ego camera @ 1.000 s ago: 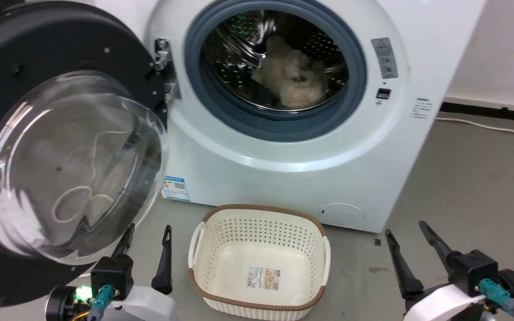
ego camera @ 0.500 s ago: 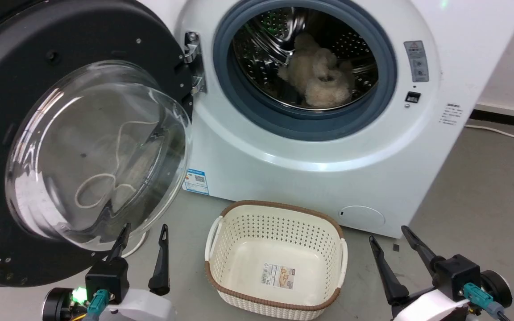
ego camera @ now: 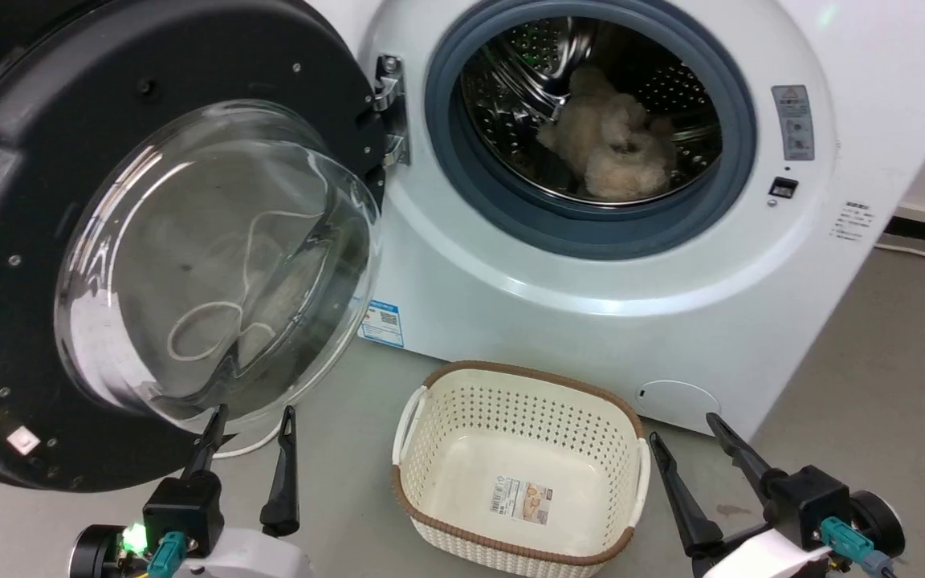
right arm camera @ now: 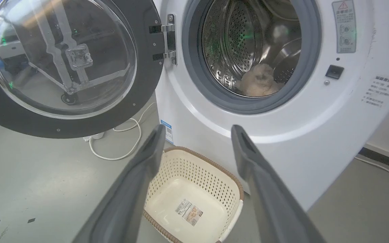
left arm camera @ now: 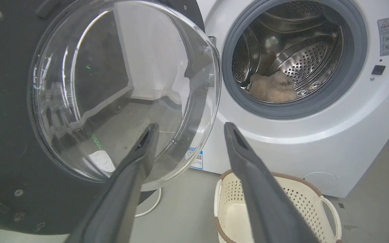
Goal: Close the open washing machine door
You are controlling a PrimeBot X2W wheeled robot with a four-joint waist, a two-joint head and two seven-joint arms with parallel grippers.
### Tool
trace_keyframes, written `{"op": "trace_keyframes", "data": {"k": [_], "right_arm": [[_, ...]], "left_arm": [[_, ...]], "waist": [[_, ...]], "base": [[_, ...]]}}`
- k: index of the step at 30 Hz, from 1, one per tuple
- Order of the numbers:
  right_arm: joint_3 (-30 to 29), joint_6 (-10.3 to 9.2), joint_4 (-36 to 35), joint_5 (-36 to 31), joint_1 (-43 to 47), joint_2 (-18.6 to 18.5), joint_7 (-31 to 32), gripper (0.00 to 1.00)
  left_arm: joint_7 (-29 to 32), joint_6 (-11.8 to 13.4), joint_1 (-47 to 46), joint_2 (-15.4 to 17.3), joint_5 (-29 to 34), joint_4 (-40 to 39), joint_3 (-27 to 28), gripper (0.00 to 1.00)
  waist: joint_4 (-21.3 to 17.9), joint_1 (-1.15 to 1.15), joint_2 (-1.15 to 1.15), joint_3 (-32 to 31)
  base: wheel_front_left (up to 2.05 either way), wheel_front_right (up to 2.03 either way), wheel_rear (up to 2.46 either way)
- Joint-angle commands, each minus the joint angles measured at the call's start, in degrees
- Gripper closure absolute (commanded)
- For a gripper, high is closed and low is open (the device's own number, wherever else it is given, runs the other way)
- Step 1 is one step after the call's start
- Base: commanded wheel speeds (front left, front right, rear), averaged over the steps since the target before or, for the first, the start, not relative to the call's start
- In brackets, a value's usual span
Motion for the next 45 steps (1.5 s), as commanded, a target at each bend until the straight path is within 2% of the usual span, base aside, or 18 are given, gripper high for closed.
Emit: {"op": "trace_keyframes", "data": {"k": [1, 36, 37, 38, 45], "right_arm": [[0.3, 0.02, 0.3, 0.4, -0.6, -0.3, -0.5, 0.0], [4.4, 0.04, 4.7, 2.3, -0.8, -0.5, -5.0, 0.0], [4.5, 0.04, 4.8, 2.3, -0.7, -0.5, -5.1, 0.0], [4.5, 0.04, 4.9, 2.3, -0.6, -0.5, -5.2, 0.0], [4.0, 0.04, 5.1, 2.1, 0.0, -0.5, -6.0, 0.0]], "left_arm": [[-0.5, 0.0, 0.5, 0.1, -0.1, -0.2, 0.1, 0.0], [-5.0, -0.9, 1.4, 0.1, -0.6, -0.7, 0.8, 0.0], [-5.1, -1.4, 1.5, 0.1, -1.0, -0.3, 0.7, 0.62], [-5.2, -1.7, 1.5, 0.1, -1.4, 0.1, 0.6, 1.0], [-6.0, -2.6, -0.8, 0.4, -4.2, -2.8, 4.0, 1.0]], "waist": [[0.3, 0.0, 0.0, 0.0], [9.4, 0.0, 0.0, 0.3], [9.7, 0.0, 0.0, 0.3], [9.9, 0.0, 0.0, 0.3], [11.4, 0.0, 0.0, 0.6]], "base": [[0.0, 0.0, 0.0], [0.0, 0.0, 0.0], [0.0, 0.0, 0.0], [0.0, 0.0, 0.0], [0.0, 0.0, 0.0]]}}
